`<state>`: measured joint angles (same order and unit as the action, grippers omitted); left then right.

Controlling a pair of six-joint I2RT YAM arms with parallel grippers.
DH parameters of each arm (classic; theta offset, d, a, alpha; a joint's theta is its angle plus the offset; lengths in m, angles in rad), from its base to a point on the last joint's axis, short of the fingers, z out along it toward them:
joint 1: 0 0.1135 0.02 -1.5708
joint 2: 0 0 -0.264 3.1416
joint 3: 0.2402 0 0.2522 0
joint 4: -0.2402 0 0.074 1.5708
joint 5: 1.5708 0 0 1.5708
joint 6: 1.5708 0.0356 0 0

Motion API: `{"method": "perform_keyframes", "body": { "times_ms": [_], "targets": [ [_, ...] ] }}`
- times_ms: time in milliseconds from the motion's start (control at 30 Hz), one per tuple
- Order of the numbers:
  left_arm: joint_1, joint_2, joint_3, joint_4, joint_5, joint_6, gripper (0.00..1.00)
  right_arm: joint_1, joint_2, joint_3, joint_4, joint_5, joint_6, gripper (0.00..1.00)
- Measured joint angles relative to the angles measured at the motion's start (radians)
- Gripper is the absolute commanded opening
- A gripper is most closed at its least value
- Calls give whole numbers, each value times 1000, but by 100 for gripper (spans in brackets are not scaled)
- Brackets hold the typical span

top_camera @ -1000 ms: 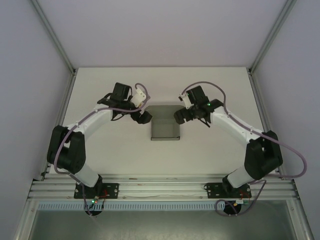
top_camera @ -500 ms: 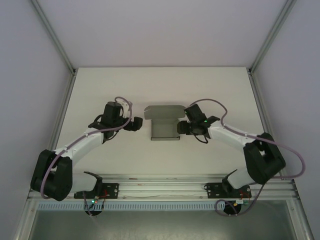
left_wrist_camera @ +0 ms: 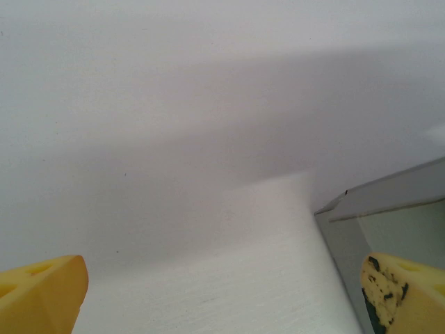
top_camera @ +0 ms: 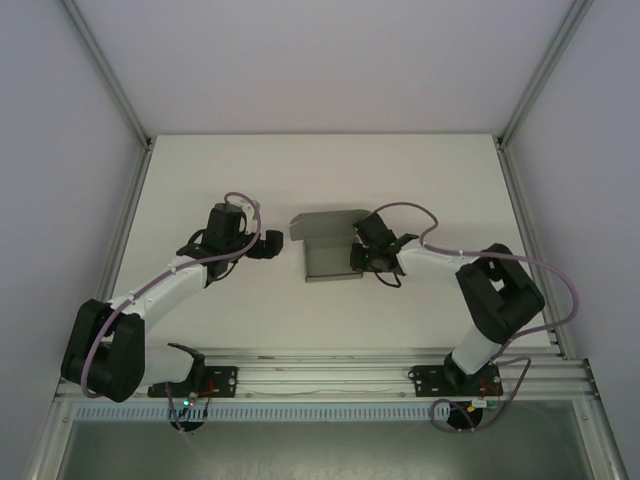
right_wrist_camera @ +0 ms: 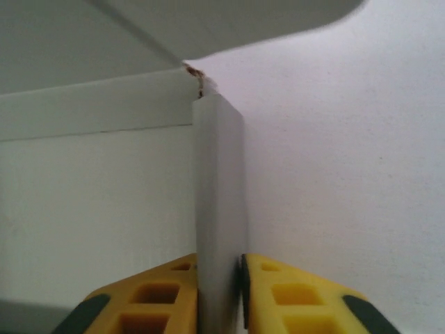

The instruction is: Assemble paper box

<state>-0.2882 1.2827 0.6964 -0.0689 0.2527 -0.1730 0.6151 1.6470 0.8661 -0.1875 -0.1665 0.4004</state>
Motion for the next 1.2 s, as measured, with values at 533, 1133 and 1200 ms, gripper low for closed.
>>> {"method": "perform_keyframes", "body": {
  "times_ms": [533,1133,1200],
  "targets": [
    [53,-26,-53,37,-75,-159,100,13,8,19,35,84,-71,0],
    [24,156,-2,623,665,-322,100,13,-280,-31,398,-341,-214,0],
    [6,164,27,623,679,-306,100,11,-280,-31,407,-357,-214,0]
  ]
}}
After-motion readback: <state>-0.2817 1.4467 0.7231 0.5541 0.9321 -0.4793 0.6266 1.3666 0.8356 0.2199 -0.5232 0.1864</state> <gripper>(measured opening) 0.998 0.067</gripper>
